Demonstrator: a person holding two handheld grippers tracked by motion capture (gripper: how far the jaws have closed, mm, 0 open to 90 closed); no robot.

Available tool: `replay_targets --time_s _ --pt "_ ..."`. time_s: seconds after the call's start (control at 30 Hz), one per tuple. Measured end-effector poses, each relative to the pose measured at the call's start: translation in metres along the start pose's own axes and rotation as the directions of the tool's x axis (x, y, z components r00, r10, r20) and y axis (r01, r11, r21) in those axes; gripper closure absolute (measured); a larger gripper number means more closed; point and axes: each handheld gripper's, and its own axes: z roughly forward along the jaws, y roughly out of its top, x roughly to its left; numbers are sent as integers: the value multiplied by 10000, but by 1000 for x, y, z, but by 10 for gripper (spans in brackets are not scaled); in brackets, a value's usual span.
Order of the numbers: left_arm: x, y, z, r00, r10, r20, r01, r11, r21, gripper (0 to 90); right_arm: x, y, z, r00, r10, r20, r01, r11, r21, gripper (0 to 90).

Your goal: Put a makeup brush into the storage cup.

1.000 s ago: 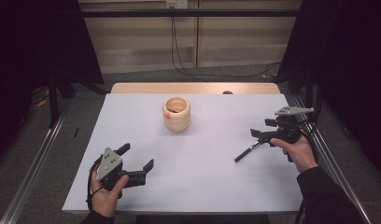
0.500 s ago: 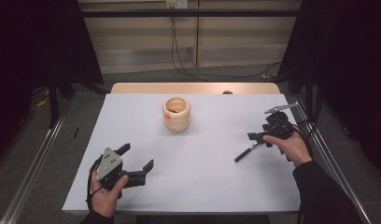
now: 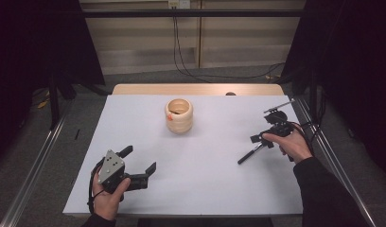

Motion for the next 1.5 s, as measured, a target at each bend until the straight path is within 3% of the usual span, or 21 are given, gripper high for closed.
replay_targets --time_s 0.3,0.43,0.77,1.0,1.1,1.33,1.5 --pt "0 0 0 10000 -46 71 46 10000 34 25 1 3 8 9984 563 36 -564 9947 860 167" --pt "0 -1 1 9999 -89 95 89 10000 10 25 1 4 12 9962 872 48 -871 9871 1343 190" --pt "0 -1 0 10000 -82 54 82 10000 46 25 2 3 20 9919 1243 -257 -1174 9756 1855 264" --pt "0 -1 0 10000 -75 50 75 10000 21 25 2 2 24 9903 1383 -134 -1325 9693 2070 323" --pt "0 -1 0 10000 -74 59 74 10000 26 25 0 0 24 9876 1570 27 -1535 9620 2258 334" --pt "0 -1 0 10000 2 10 -2 10000 85 24 1 -4 32 9815 1910 -143 -1803 9464 2680 331" --pt "0 -1 0 10000 -25 39 24 10000 44 24 1 -1 37 9784 2063 -100 -1967 9452 2604 340"
